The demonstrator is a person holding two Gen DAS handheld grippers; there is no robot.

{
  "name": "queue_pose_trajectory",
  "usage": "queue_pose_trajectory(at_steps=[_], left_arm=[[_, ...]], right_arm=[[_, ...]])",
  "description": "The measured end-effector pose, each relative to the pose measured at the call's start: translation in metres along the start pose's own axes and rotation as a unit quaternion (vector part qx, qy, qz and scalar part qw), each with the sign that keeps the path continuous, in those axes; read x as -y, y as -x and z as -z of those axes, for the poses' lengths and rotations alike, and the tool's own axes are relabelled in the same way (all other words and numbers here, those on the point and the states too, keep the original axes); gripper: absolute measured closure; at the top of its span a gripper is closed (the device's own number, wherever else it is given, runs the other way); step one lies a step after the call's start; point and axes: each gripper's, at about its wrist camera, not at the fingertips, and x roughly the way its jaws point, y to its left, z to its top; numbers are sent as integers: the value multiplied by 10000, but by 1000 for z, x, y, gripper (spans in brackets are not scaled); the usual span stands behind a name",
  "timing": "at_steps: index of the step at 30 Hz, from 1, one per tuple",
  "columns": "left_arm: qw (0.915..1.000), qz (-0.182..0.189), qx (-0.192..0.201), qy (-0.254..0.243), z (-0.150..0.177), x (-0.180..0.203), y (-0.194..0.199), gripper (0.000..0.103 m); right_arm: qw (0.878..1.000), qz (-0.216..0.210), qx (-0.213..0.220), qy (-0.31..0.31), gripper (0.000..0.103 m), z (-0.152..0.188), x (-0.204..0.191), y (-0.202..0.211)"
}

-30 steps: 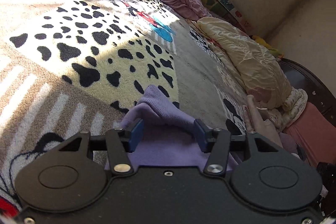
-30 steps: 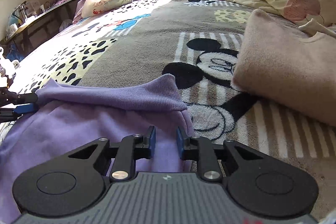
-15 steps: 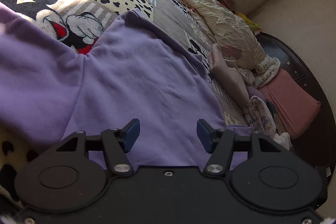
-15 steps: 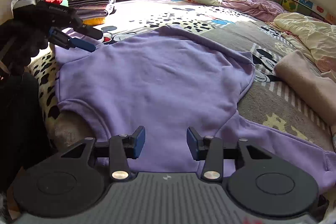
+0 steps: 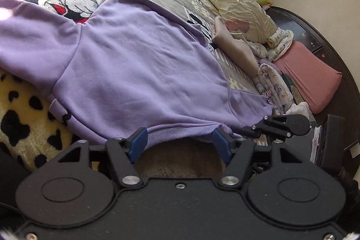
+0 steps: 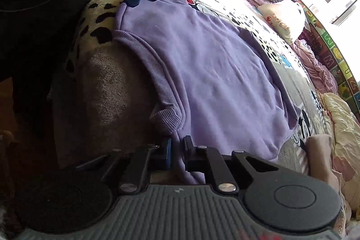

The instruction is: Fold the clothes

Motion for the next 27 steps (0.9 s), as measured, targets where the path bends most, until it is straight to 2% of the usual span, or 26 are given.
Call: queue_pose_trajectory(at_steps=[7,14,18,21,23,27], left_arm=[[9997,70,-178,-135,7,9,-15,39],[9980,246,-455,-355,20,24,-46,39],[9978,183,-565,-306,26,18,-53,39],[9982,-152,-581,-46,28,1,-49,39],[9983,-239,-506,190,25,-8,-43,39],[9958,-444,-261,754,24,-27,-25,39]], right_arm=[[9959,-105,349,-832,93,-26,88,22],[9952,-258,413,-844,93,-39,115,27],[9968,-318,456,-579,92,-37,98,38],[9966,-567,476,-349,92,-19,63,44],[9983,-556,190,-8,92,2,28,34],[9964,-711,-347,291,93,34,-23,7]])
